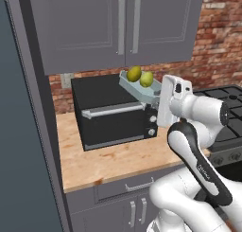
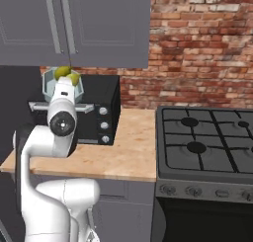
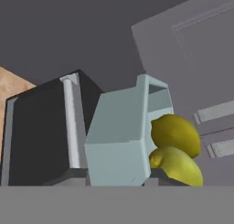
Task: Take the lemon and lemon out of the freezer and place them in the tupperware container on the counter. Then put the tupperware containing the vegetables back in the freezer.
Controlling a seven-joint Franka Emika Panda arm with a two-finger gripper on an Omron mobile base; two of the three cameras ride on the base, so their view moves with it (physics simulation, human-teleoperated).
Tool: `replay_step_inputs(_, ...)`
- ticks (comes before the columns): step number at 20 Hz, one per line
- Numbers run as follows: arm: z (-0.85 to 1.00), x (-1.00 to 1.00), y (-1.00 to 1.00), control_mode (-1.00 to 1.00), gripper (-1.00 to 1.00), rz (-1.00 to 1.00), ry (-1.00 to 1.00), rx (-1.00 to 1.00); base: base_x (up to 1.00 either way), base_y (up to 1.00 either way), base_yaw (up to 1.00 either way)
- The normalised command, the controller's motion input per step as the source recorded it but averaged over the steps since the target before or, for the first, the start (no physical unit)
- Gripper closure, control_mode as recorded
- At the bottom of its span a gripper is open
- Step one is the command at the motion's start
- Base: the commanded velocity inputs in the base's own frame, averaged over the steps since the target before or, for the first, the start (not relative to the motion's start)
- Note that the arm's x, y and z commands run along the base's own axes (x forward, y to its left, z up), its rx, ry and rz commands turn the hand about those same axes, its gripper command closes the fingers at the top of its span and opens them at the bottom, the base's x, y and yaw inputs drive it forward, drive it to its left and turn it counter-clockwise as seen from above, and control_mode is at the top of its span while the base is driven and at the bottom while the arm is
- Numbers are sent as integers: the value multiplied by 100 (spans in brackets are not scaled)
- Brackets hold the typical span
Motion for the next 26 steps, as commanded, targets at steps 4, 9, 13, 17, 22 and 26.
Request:
replay_step_inputs(4, 23, -18, 2, -100, 100, 1, 0, -14, 0, 0, 0)
replay_step_inputs(9, 50, -32, 0, -100, 100, 0, 0, -12, 0, 0, 0)
replay_step_inputs(13, 54, -41, 0, -100, 100, 0, 2, -9, 0, 0, 0)
replay_step_inputs(17, 33, -46, 0, -100, 100, 0, 3, -11, 0, 0, 0)
replay_step_inputs(22, 13, -52, -6, -100, 100, 0, -3, -6, 0, 0, 0)
replay_step_inputs(26, 3, -56, -19, -100, 100, 0, -10, -2, 0, 0, 0)
